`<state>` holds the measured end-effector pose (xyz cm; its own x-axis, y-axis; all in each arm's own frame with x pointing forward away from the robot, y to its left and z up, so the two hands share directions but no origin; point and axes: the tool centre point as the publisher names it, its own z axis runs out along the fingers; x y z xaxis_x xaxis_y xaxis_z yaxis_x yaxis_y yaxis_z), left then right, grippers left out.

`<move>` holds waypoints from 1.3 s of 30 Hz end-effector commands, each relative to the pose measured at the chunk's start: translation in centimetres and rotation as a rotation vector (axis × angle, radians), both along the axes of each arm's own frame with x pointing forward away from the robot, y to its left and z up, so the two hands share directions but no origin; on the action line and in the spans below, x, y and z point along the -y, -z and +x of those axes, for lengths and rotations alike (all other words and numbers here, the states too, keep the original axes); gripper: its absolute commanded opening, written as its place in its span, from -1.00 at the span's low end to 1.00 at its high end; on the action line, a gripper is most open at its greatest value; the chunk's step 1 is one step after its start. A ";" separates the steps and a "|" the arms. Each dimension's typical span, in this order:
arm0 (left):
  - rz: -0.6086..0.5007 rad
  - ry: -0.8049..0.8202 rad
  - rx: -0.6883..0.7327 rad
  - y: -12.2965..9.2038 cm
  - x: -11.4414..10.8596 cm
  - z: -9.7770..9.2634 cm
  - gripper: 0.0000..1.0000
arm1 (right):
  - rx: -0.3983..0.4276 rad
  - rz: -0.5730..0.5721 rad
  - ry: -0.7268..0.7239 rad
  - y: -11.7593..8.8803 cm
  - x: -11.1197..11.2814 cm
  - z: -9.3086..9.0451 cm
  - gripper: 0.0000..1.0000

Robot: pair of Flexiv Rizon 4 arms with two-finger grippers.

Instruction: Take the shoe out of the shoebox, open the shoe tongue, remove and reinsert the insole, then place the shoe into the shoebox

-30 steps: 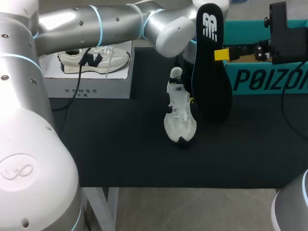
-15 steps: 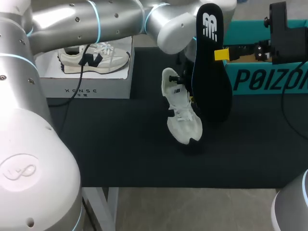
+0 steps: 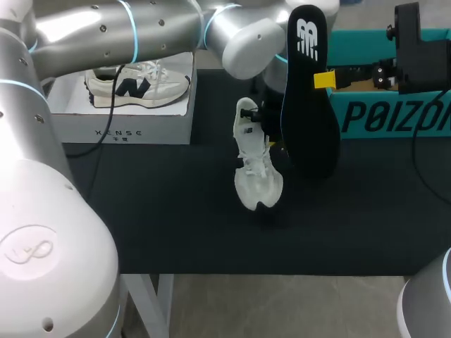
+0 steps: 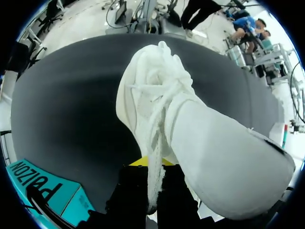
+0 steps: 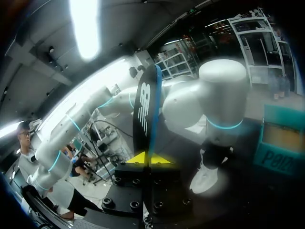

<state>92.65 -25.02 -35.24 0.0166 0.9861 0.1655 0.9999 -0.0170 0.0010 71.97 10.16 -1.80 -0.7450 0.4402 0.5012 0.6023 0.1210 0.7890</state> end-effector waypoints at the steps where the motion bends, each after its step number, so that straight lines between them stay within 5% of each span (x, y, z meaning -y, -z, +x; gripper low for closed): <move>1: 0.019 0.022 -0.008 0.2 0.2 0.4 -1.00 | 0.000 -0.001 0.000 0.1 -0.2 0.2 -1.00; 12: 0.057 0.043 -0.054 2.8 0.9 1.0 -1.00 | 0.000 -0.001 0.000 0.1 -0.2 0.2 -1.00; 39: 0.014 0.019 -0.045 1.8 0.4 1.0 -1.00 | 0.000 -0.001 0.000 0.1 -0.2 0.2 -1.00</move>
<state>93.72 -26.25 -37.94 0.0568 0.9764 0.2082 0.9973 -0.0458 -0.0574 71.97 10.16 -1.80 -0.7450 0.4402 0.5012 0.6023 0.1210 0.7890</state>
